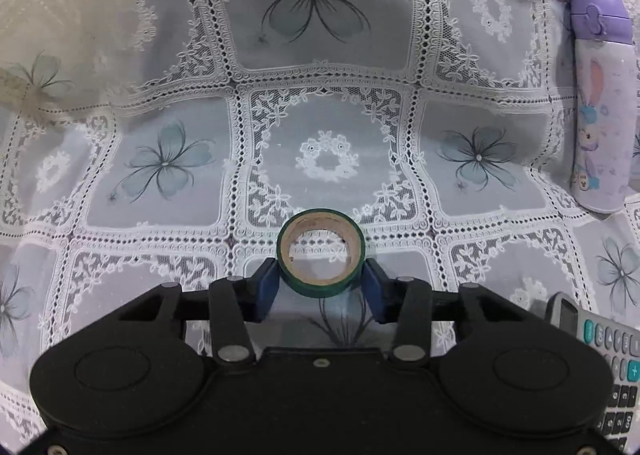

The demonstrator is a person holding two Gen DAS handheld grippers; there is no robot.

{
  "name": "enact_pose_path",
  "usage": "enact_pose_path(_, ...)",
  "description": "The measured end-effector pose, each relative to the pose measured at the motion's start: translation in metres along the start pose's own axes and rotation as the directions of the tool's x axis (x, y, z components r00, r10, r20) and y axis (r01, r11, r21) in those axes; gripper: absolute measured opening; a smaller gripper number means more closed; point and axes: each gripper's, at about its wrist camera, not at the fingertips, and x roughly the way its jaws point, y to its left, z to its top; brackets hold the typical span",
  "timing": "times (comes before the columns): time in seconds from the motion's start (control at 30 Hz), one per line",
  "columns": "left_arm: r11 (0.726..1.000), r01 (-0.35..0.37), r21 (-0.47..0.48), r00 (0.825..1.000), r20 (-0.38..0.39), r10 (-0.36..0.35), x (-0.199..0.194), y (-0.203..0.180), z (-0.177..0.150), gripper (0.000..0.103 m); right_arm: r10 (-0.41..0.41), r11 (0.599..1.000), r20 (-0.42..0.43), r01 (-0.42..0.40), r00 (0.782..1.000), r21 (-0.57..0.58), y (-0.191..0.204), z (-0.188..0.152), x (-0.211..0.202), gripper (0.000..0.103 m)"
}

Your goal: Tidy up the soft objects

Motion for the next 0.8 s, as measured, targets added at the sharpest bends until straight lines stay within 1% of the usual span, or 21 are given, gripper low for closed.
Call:
enact_pose_path(0.13, 1.0, 0.003, -0.024, 1.0, 0.012, -0.003, -0.018, 0.005, -0.003, 0.044, 0.017, 1.0, 0.0, -0.017, 1.0, -0.008, -0.001, 0.0, 0.001, 0.085)
enact_pose_path(0.3, 0.999, 0.001, -0.049, 0.999, 0.045, 0.001, -0.053, 0.014, -0.006, 0.044, 0.053, 0.998, -0.013, -0.054, 0.999, -0.021, -0.003, 0.002, 0.003, 0.094)
enact_pose_path(0.37, 0.999, -0.014, -0.052, 0.999, 0.05, 0.017, -0.066, 0.018, -0.01, 0.044, 0.066, 0.997, -0.018, -0.066, 0.998, -0.025, -0.003, 0.002, 0.004, 0.099)
enact_pose_path(0.57, 0.996, -0.001, -0.09, 0.999, 0.033, 0.004, -0.093, 0.029, -0.033, 0.044, 0.071, 0.995, -0.006, -0.071, 0.997, -0.07, -0.003, 0.003, 0.0, 0.099)
enact_pose_path(0.67, 0.995, -0.016, -0.098, 0.999, 0.027, 0.019, -0.104, 0.032, -0.049, 0.044, 0.054, 0.994, 0.006, -0.053, 0.999, -0.097, -0.006, 0.005, -0.001, 0.098)
enact_pose_path(0.8, 0.995, -0.037, -0.091, 0.999, 0.017, 0.039, -0.117, 0.031, -0.071, 0.044, 0.063, 0.986, 0.011, -0.06, 0.998, -0.152, -0.004, 0.008, -0.001, 0.097)
